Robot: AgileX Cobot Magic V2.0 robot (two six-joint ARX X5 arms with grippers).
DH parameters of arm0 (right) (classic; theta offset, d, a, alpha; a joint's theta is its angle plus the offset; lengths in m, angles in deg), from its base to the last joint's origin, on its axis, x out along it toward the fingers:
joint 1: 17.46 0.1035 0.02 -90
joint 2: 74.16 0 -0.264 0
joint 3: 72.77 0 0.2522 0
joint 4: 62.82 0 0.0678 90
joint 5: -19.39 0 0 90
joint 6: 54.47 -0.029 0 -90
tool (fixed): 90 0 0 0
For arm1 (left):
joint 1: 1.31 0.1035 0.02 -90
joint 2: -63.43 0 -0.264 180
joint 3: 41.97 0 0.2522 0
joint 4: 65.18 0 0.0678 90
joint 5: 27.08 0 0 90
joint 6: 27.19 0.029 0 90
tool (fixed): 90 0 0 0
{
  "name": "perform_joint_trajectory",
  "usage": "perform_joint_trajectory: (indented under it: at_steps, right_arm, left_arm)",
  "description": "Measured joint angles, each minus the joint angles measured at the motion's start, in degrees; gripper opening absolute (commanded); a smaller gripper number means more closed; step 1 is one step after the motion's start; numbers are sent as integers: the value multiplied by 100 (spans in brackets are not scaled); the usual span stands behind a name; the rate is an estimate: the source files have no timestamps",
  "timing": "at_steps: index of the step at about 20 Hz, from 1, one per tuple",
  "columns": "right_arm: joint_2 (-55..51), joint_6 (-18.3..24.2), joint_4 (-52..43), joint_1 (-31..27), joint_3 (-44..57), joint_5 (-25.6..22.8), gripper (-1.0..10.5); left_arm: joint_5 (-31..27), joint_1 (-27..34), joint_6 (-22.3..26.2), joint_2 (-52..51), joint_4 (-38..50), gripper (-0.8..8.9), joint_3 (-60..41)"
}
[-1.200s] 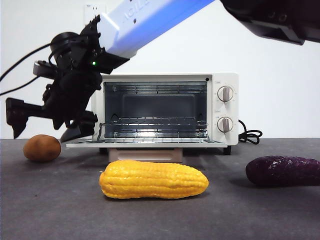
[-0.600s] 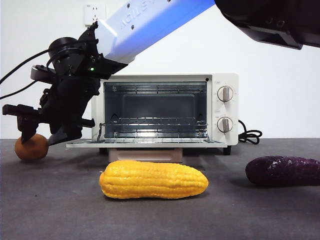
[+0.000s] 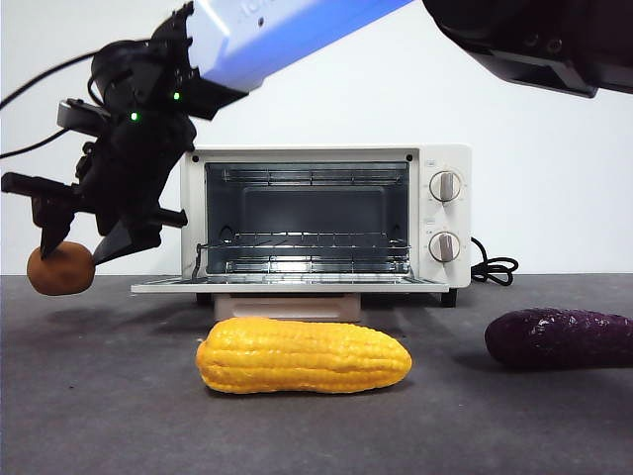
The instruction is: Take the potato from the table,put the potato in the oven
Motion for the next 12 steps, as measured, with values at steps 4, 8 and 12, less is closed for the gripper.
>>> perform_joint_trajectory:
  at_steps: [4, 8, 12]
  right_arm:
    - [7, 11, 730, 0, -660, 0, 187]
    - [4, 24, 1556, 0, -1453, 0, 182]
    - [7, 28, 2468, 0, -2133, -59, 182]
  left_arm:
    - [0, 0, 24, -39, 2, -6, 0]
    - [0, 0, 44, -238, 2, -6, 0]
    - [0, 0, 44, -431, 0, -6, 0]
